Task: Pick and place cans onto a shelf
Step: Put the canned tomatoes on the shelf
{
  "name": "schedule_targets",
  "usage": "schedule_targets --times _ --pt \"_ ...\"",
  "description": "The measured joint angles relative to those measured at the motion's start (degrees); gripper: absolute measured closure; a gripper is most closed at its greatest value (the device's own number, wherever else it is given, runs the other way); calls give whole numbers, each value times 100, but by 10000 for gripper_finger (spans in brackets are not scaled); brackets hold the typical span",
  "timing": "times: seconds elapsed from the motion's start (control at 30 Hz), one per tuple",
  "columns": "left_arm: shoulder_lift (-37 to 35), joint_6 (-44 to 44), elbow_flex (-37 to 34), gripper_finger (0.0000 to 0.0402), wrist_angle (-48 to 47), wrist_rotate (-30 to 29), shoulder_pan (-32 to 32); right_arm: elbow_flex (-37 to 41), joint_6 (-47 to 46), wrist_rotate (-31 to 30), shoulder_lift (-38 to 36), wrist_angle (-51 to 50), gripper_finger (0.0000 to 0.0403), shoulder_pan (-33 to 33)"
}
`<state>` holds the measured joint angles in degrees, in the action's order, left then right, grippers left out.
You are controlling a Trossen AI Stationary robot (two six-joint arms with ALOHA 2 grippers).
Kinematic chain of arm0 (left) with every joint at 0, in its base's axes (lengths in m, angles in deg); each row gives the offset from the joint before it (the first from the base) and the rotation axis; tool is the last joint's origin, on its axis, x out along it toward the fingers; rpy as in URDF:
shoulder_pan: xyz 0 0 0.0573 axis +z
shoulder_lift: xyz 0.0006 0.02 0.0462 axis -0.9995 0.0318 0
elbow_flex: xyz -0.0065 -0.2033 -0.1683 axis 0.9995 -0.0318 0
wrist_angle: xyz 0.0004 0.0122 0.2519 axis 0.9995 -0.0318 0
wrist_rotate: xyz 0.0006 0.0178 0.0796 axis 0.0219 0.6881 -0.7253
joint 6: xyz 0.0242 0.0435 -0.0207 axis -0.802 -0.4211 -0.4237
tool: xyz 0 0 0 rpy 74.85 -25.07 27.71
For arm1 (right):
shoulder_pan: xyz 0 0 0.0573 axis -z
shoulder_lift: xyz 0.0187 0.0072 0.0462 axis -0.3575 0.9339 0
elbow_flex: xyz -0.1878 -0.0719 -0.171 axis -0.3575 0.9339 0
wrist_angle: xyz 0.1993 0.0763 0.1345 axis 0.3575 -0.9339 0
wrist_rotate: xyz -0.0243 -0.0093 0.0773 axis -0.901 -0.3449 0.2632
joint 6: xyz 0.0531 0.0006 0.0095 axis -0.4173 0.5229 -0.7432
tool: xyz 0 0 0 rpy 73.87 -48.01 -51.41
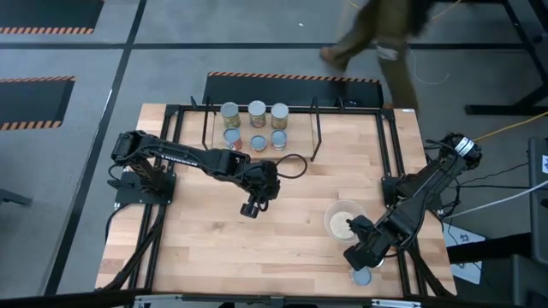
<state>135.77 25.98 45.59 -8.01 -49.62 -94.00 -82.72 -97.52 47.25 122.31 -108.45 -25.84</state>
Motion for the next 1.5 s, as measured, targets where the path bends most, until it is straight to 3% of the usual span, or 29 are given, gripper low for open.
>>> schedule_targets --times 0.43,0.8,1.5 --pt "0 -1 0 343 0 0 0 0 -17 195 0 -180 350 -2" --pt "0 -27 0 343 -1 0 4 0 -49 272 0 -383 261 -2" --pt "0 -10 0 343 -2 0 4 -26 -315 317 439 -282 258 0"
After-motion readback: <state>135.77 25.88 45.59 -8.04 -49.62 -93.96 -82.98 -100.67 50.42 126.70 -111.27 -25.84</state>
